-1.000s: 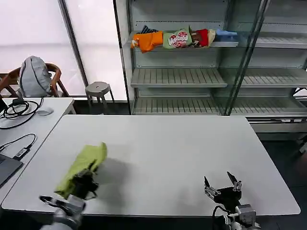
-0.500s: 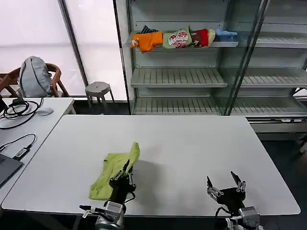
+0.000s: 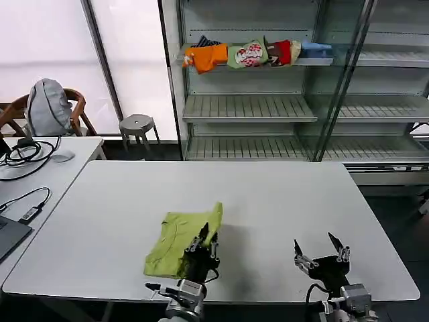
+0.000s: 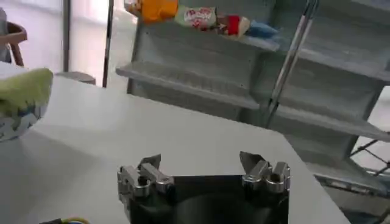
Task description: Fold and organize the clothes.
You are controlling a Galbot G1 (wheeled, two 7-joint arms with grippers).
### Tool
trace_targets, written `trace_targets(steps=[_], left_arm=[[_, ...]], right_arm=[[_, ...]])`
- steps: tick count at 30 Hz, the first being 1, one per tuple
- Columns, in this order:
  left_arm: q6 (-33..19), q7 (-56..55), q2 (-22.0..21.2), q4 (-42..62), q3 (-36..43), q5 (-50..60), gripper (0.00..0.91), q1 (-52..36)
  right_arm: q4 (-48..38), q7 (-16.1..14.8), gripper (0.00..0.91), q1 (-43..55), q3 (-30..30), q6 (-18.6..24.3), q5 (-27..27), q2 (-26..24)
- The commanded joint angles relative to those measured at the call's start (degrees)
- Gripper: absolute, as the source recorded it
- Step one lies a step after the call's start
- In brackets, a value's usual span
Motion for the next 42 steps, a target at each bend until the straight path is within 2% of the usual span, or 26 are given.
trace_targets(steps=[1,7,10,13,14,19,22,26,32,35,38,42], left_arm=[[-3.6,3.4,-3.6,7.2,8.1,-1.5,0.907,-3.0],[-5.6,7.7,-4.3,5.4,9.9,-6.2,0.907,-3.6],[-6.4,7.7,-5.0,3.7,7.2,-8.2,0.907,-4.4],[-5.9,7.6,-2.7,0.6,2.4,-9.9,0.907,-5.0],[-6.0,7.7,-1.1,-0.8,-2.7,-10.2,0.907,-5.2],[-5.1,7.0,5.1,-4.3,-11.9,-10.1,0.907,-2.5],[-6.3,8.5,7.2,-6.5,-19.9,-9.7,0.907,-0.1],[-10.5,12.5,9.5,-7.5,-33.4,-10.0,0.907,1.9],[-12.9,16.5,12.0,-6.2,-45.9,-15.0,0.907,5.2],[-13.3,16.6,12.2,-5.7,-48.1,-15.6,0.907,6.6],[-13.8,16.6,11.9,-5.9,-48.9,-15.5,0.907,7.7],[-14.1,16.4,11.5,-5.5,-49.0,-15.3,0.907,8.2]], right_arm=[[0.5,-0.2,0.907,0.9,5.3,-0.4,3.6,-1.4],[0.0,-0.3,0.907,1.4,6.1,-0.6,4.3,-1.7],[-0.3,-0.4,0.907,1.8,5.8,-0.6,4.3,-1.8],[-1.0,-0.8,0.907,3.0,4.9,-0.4,4.1,-1.7],[-1.6,-0.8,0.907,3.7,4.2,-0.3,3.5,-1.6],[-3.5,-0.9,0.907,6.1,1.4,0.8,3.5,-0.9],[-4.4,-3.3,0.907,7.2,-1.5,2.1,4.0,-0.6],[-6.5,-6.0,0.907,9.0,-9.5,3.9,4.6,0.1],[-12.6,-10.4,0.907,13.6,-21.4,7.5,0.9,1.9],[-16.2,-11.8,0.907,16.8,-26.2,8.0,-2.7,2.7],[-20.2,-11.2,0.907,19.2,-29.4,8.1,-5.7,3.3],[-22.4,-10.5,0.907,20.3,-29.8,8.7,-7.4,3.4]])
